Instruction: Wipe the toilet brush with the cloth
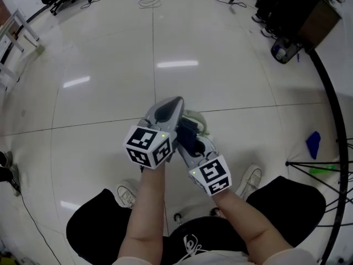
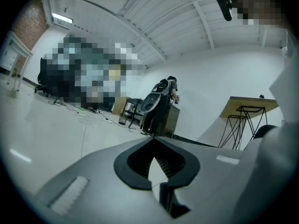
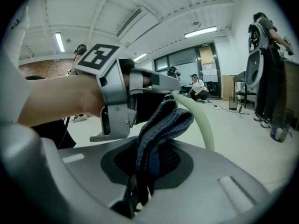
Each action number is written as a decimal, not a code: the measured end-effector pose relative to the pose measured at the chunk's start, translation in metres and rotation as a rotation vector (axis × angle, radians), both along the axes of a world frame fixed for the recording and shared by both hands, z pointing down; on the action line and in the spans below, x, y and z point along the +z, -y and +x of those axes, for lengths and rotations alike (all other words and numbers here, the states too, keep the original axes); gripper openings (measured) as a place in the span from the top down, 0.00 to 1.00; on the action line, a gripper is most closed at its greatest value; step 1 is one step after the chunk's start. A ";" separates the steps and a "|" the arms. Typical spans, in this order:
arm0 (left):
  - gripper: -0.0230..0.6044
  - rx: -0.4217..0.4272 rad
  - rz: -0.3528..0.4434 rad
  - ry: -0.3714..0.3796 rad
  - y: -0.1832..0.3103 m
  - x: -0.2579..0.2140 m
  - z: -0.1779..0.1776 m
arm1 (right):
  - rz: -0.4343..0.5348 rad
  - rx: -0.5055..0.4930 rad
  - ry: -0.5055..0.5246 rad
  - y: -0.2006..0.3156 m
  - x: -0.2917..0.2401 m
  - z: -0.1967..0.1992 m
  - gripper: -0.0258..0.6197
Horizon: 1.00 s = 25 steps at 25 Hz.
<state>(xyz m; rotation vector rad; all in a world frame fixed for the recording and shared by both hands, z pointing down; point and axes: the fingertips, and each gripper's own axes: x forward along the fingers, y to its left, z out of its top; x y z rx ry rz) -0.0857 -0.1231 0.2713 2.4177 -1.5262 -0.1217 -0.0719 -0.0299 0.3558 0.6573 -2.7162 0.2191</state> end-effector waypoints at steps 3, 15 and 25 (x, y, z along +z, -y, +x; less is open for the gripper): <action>0.95 0.016 -0.012 0.001 -0.002 0.000 0.000 | 0.004 -0.016 -0.022 0.012 -0.004 -0.007 0.87; 0.95 0.026 0.032 0.011 -0.002 -0.007 0.003 | -0.183 0.080 0.105 0.038 -0.004 0.011 0.87; 0.95 0.097 0.033 -0.015 0.006 -0.013 0.016 | -0.420 0.225 0.149 0.052 0.050 0.045 0.87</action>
